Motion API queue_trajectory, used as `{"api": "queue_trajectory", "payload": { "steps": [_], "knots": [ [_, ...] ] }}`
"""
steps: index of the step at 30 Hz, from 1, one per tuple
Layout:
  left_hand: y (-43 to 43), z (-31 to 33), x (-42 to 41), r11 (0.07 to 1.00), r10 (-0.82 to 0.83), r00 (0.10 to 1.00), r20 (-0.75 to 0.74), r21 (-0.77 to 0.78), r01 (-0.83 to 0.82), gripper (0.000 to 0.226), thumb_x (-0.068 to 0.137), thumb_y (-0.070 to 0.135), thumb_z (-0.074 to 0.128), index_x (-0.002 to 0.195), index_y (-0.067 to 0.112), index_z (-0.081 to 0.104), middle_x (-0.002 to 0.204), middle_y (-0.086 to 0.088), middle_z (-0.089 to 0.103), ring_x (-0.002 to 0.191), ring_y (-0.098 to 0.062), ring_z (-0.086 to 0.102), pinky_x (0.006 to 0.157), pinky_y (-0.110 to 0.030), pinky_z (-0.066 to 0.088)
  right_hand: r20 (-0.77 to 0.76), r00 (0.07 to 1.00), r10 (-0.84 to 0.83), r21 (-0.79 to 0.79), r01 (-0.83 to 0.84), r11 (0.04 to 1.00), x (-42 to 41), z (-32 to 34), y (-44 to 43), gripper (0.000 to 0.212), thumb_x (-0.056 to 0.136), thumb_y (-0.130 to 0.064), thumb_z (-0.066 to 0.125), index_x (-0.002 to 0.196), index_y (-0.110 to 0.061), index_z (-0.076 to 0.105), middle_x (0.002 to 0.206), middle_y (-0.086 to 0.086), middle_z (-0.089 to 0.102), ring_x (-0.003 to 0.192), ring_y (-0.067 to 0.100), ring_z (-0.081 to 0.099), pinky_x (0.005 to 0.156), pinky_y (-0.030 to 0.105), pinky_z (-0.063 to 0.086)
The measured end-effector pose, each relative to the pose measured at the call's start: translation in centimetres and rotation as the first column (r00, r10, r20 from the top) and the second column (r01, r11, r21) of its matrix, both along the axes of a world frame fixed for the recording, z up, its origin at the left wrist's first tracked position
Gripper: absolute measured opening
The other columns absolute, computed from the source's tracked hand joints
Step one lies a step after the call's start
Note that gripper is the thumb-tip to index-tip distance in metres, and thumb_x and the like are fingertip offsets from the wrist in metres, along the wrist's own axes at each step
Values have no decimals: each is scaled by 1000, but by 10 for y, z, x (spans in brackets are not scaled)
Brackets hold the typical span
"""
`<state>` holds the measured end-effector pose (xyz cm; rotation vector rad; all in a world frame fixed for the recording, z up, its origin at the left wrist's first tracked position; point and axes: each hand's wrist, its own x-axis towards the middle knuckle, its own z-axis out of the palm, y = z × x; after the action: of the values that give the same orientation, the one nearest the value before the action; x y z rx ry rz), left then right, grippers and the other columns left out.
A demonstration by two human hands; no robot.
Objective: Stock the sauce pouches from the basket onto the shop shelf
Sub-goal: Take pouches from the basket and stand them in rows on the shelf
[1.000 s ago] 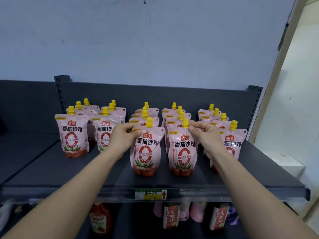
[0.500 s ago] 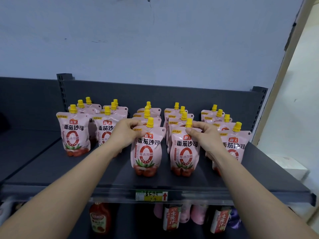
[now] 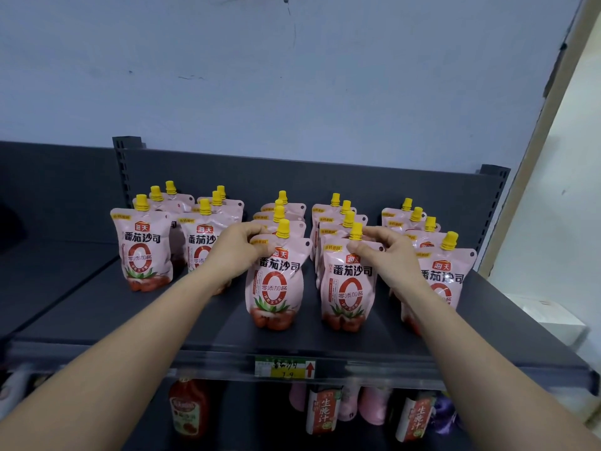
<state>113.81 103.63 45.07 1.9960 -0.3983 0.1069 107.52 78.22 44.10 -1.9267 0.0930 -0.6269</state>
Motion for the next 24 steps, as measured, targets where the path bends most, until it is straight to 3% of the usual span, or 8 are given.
{"api": "queue_trajectory", "payload": {
  "steps": [3, 6, 8, 12, 15, 20, 22, 24],
  "knots": [
    [0, 1, -1, 999, 2, 1000, 1, 47, -2, 30, 84, 13, 70, 113, 19, 66, 105, 5, 69, 96, -11, 65, 84, -32, 55, 39, 999, -10, -13, 10, 1000, -3, -1, 1, 49, 75, -31, 80, 120, -19, 64, 110, -3, 68, 103, 11, 63, 89, 39, 56],
    [1, 0, -1, 998, 14, 1000, 10, 66, -14, 35, 83, 14, 71, 117, 19, 65, 110, 3, 69, 101, -14, 64, 90, -36, 54, 145, 989, -42, -112, 59, 992, -6, 1, 4, 50, 76, -33, 79, 121, -20, 63, 113, -2, 65, 99, 1, 58, 86, 23, 50],
    [1, -1, -1, 996, 26, 999, 23, 83, -28, 36, 84, 15, 70, 119, 19, 64, 110, 4, 68, 102, -14, 63, 90, -35, 53, 241, 966, -91, -230, 148, 962, -8, 4, 9, 49, 77, -37, 77, 122, -21, 62, 113, -4, 62, 101, 5, 54, 82, 14, 41],
    [3, -1, -2, 991, 79, 995, 66, 99, -85, 20, 87, 13, 66, 107, 15, 67, 103, 1, 69, 98, -16, 62, 84, -32, 50, 435, 891, -126, -363, 302, 881, -9, 12, 23, 49, 77, -46, 72, 119, -23, 64, 115, -5, 58, 111, 9, 46, 91, 19, 38],
    [5, -4, -6, 997, 71, 997, 26, -29, -70, 12, 88, 7, 64, 91, 17, 68, 93, 1, 71, 91, -16, 66, 78, -32, 53, 484, 872, -66, -397, 287, 872, -12, 17, 43, 46, 78, -45, 67, 118, -22, 65, 117, -3, 58, 114, 13, 46, 95, 24, 36],
    [11, 3, -15, 907, 111, 993, -37, -405, -116, 19, 92, 0, 55, 80, 13, 63, 78, 0, 69, 66, -11, 68, 52, -21, 53, 396, 908, 135, -389, 33, 921, -15, 9, 80, 45, 82, -30, 69, 126, -20, 60, 115, -9, 54, 115, 8, 46, 98, 28, 40],
    [15, 13, -15, 837, 102, 991, -84, -530, -131, 20, 93, 0, 53, 83, 14, 63, 76, 0, 69, 57, -6, 67, 48, -19, 53, 249, 954, 168, -333, -78, 940, -14, 4, 92, 57, 84, -29, 71, 136, -22, 49, 120, -12, 50, 114, 6, 48, 95, 22, 40],
    [17, 23, -16, 789, 101, 986, -132, -593, -160, 21, 94, 2, 52, 83, 16, 63, 72, 2, 70, 54, -6, 66, 46, -19, 53, 9, 962, 274, -127, -270, 954, -13, 2, 101, 64, 84, -31, 71, 140, -22, 43, 126, -8, 54, 105, 5, 57, 83, 17, 49]
  ]
}}
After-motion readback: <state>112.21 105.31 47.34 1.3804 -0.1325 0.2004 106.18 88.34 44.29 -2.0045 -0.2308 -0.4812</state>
